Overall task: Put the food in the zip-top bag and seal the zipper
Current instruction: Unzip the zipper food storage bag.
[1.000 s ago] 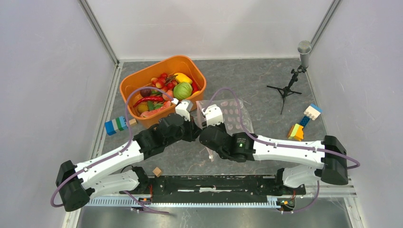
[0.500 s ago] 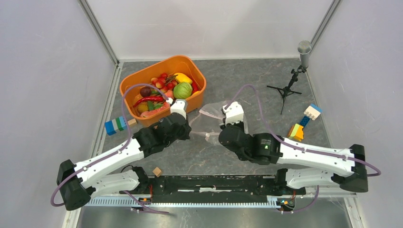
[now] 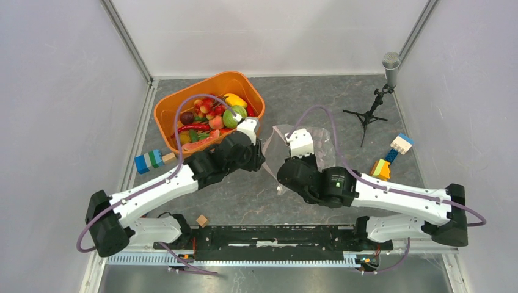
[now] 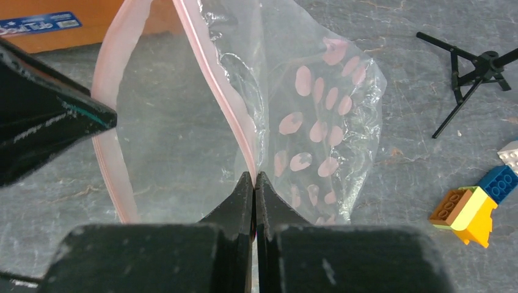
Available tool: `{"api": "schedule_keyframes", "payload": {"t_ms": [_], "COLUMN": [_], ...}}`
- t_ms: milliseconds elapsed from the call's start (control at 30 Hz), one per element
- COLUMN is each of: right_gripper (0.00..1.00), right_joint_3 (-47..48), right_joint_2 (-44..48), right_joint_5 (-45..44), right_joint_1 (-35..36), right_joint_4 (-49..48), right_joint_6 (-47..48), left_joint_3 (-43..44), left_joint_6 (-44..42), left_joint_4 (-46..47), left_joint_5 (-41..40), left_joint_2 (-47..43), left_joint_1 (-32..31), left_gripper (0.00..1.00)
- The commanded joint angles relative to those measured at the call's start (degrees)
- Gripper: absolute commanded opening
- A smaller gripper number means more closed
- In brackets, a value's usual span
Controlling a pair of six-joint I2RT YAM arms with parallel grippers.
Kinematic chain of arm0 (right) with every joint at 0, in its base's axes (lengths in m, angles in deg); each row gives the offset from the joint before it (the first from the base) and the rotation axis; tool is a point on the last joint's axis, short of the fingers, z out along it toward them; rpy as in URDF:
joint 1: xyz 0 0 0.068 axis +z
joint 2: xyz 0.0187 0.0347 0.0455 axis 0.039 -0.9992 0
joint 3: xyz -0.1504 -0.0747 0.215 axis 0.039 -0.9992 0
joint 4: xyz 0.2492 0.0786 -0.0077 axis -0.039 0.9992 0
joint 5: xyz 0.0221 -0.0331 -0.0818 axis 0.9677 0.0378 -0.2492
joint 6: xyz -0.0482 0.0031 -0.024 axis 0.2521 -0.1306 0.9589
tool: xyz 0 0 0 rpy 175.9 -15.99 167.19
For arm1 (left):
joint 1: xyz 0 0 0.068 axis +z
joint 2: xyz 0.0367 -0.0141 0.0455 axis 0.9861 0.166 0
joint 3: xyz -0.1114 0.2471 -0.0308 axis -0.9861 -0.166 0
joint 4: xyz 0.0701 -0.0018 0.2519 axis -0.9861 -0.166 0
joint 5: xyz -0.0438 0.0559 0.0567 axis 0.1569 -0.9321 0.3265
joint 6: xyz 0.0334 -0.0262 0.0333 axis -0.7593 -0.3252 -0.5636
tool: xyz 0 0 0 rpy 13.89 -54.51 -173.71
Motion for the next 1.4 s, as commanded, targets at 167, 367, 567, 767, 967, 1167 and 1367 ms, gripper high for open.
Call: {"api": "schedule_keyframes", "payload": {"t_ms": [167, 367, 567, 767, 967, 1167, 1367], "right_gripper": [0.0, 0.0, 0.0, 0.0, 0.01, 0.02, 0.02], "right_joint_3": [1.04, -0.36, -2.12, -2.16, -4.33, -6.77, -7.57], "right_joint_2": [-2.15, -3.63, -5.0, -5.9, -5.06, -3.32, -3.1], "right_joint_5": [9.27, 15.78, 21.59, 24.32, 26.26, 27.86, 28.99], "right_joint_1": [-9.53, -14.0, -17.62, -18.71, -18.79, -18.78, -18.84], "right_joint_4": [-12.26, -17.37, -21.99, -23.8, -25.06, -26.67, -27.31], "right_joint_6": [8.52, 11.05, 11.55, 12.66, 12.33, 11.57, 11.86], "left_joint_3": [5.3, 5.02, 6.4, 10.19, 18.63, 32.99, 47.65], "left_joint_6": [-5.39, -8.2, -12.3, -17.67, -25.84, -41.68, -49.54], "left_joint_4": [0.4, -0.34, -2.39, -0.49, 1.92, -1.61, -10.15], "left_joint_5": [1.73, 3.62, 1.37, 5.75, 5.64, -0.4, -2.36], "left_joint_2": [0.67, -4.03, -6.94, -2.83, 8.88, 26.32, 41.41], "left_joint_1": [1.72, 3.54, 6.72, 22.76, 30.18, 30.73, 32.72], "left_gripper": [0.66, 0.91, 0.97, 0.98, 1.0, 1.0, 1.0]}}
